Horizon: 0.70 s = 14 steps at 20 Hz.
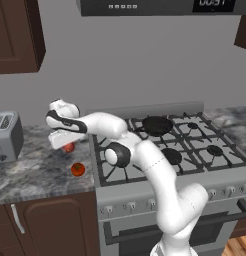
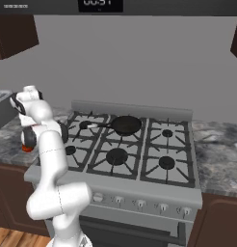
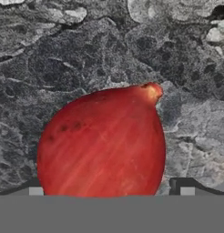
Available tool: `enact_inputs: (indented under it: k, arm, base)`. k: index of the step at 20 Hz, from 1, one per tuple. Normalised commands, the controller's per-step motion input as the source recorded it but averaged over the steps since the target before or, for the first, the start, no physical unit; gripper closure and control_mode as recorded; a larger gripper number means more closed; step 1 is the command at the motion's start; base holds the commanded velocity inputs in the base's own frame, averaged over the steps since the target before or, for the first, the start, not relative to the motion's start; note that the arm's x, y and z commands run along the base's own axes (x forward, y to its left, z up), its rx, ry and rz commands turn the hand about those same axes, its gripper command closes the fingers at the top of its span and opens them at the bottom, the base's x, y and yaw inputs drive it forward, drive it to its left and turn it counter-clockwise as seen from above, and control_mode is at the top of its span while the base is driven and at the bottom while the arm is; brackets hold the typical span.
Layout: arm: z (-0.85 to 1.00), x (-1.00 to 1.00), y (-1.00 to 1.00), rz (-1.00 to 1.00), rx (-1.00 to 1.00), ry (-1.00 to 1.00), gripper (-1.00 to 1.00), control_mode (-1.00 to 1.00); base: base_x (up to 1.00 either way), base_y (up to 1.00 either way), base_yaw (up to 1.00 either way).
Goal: Place the pan on the rear center burner on the stove. Then place the tomato and the onion in the pan and turn on the rear center burner.
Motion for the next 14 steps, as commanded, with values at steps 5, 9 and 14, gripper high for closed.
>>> enact_inputs:
  k: [5,9,14]
  arm:
    - [-0.27,0.02,0.0,0.02,0.14,0.0,-1.0,-1.0]
    - [-0.33,-0.27,0.0,0.0,0.0,0.0,1.0,-1.0]
    - [0.38,-0.65,-0.28,-0.01,0.02,-0.06,1.0,-1.0]
  base:
    - [0.0,0.0,0.0]
    - [0.0,0.0,0.0]
    - [0.0,0.0,0.0]
